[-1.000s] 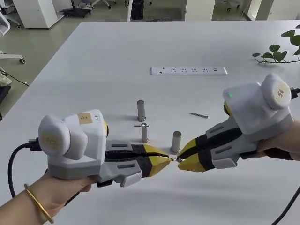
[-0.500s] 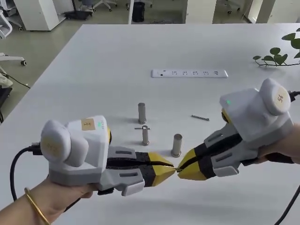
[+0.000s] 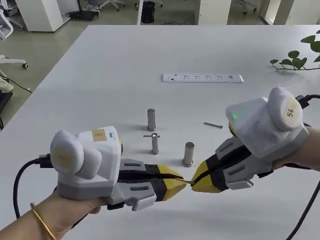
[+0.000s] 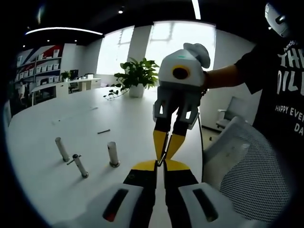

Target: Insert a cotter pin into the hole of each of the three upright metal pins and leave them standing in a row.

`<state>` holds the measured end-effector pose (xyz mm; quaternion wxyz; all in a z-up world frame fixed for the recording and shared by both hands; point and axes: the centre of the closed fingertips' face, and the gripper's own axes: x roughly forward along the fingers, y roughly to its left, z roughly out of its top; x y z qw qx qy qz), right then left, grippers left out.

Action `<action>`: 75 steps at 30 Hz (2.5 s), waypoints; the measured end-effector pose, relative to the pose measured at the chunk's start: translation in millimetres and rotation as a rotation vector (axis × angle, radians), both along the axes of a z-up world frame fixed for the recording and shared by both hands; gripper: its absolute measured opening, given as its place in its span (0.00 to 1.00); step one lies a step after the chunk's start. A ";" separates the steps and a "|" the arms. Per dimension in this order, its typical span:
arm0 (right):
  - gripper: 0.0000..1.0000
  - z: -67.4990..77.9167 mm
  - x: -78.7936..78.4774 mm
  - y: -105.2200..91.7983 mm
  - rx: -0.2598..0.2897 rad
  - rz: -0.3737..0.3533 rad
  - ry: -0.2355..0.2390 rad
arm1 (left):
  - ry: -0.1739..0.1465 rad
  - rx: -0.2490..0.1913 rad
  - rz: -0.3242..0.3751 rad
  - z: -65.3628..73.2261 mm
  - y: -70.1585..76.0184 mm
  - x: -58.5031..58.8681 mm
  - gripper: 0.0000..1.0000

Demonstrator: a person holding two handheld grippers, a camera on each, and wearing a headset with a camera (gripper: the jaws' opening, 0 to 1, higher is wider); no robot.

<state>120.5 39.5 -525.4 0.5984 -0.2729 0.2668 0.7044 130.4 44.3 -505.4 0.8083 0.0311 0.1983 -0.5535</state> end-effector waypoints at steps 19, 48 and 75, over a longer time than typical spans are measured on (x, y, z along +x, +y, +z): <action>0.00 -19.0 34.3 -28.5 -0.127 -0.085 -0.069 | -0.065 0.044 0.213 -10.2 16.7 33.6 0.10; 0.00 -32.1 87.6 -49.9 -0.305 -0.134 -0.220 | -0.110 0.152 0.313 -42.9 -0.4 77.4 0.24; 0.00 -43.2 115.8 -53.1 -0.341 -0.125 -0.223 | -0.032 0.124 0.365 -66.2 -16.9 111.3 0.19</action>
